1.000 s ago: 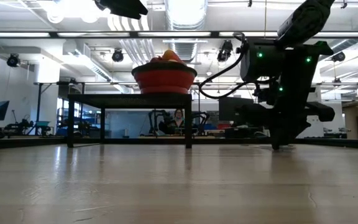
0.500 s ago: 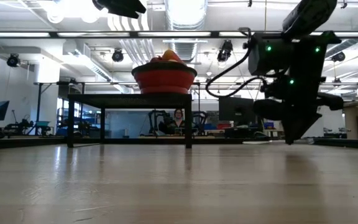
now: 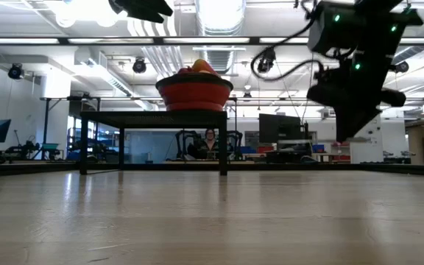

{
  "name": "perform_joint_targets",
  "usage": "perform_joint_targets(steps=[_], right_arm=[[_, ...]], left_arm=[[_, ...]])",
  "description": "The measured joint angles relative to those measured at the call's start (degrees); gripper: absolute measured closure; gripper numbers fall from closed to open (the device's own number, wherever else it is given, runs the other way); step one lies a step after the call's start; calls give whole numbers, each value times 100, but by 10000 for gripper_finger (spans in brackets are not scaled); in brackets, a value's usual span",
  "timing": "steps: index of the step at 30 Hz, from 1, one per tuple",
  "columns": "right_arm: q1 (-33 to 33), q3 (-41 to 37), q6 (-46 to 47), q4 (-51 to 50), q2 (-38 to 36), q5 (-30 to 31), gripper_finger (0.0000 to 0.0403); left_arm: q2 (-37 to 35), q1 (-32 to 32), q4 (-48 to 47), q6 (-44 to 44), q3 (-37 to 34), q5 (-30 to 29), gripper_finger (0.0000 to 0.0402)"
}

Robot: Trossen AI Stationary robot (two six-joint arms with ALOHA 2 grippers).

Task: Pick & Place Fruit
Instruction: Put the blue table knife on the shelf

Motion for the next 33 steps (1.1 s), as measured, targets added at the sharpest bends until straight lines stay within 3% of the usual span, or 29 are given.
perform_joint_targets(steps=[8,15,27,33], right_arm=[[219,2,-176,-27,-975,734,371],[296,17,-1152,619,-1598,946,371],[306,22,-3779,3123,-2068,903,371],[460,22,-5111,4725,-1993,681,371]], left_arm=[[0,0,23,-332,0,4,30],[0,2,24,-817,0,308,30],[66,-2,154,-1400,-2,1289,31],[144,-17,1165,-1189,-256,1820,32]])
